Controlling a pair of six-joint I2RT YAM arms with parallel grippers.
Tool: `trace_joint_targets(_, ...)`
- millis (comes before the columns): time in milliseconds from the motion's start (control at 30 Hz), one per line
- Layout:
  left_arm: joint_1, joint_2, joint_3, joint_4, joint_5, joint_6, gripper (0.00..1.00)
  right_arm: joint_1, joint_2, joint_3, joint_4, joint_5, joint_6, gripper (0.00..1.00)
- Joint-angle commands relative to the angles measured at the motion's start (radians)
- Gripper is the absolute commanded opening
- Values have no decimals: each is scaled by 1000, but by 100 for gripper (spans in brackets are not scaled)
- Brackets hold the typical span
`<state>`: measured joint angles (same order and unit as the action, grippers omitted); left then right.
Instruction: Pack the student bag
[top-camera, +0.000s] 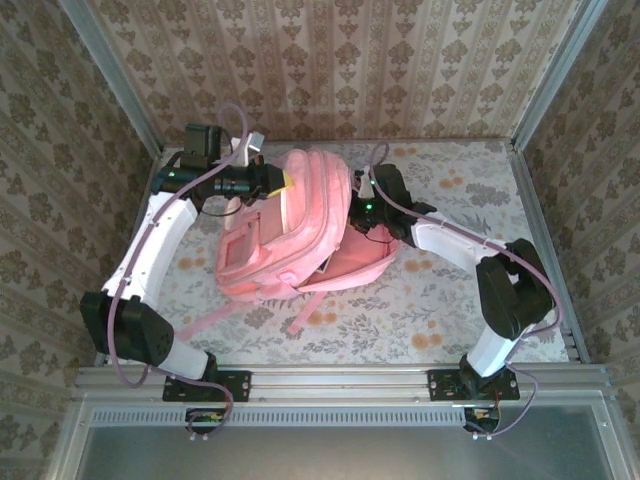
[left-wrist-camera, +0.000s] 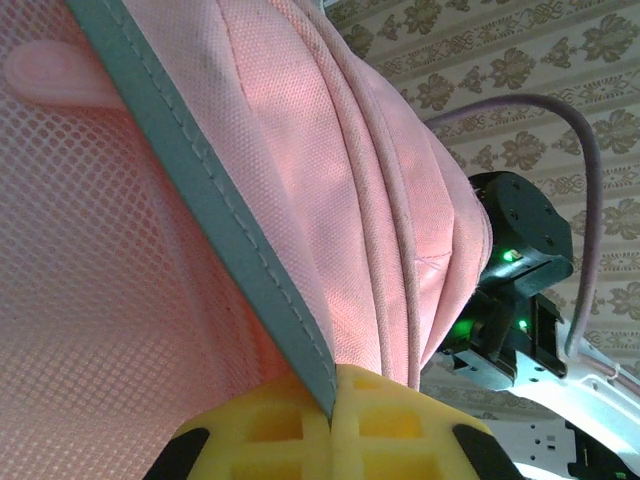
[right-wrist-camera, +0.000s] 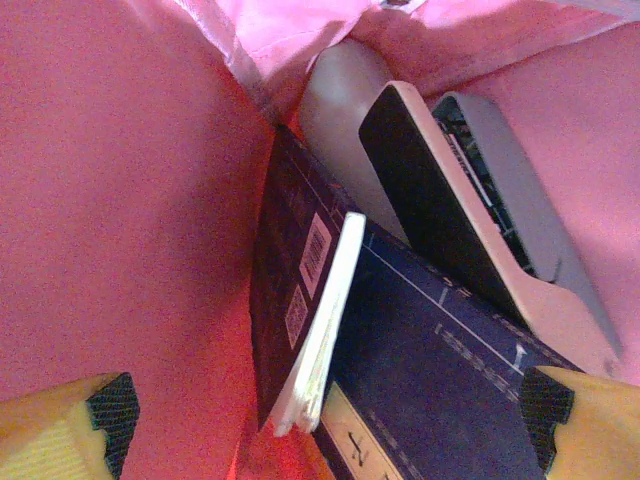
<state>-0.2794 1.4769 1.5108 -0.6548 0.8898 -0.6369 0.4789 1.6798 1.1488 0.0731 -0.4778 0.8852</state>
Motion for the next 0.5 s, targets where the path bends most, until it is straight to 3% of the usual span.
trace_joint_targets(0, 8, -37, 10, 98, 20, -9, 0, -6, -58, -41, -65, 9, -62, 100)
trace_joint_targets(200, -51, 8, 10, 41, -65, 39, 0, -84, -298, -159, -210, 286, -62, 96)
trace_joint_targets(400, -209, 142, 18, 47, -149, 60, 0, -112, -521, -246, -325, 494, -116, 93)
trace_joint_targets(467, -264, 206, 45, 35, -176, 74, 7, -118, -561, -263, -361, 525, -138, 92)
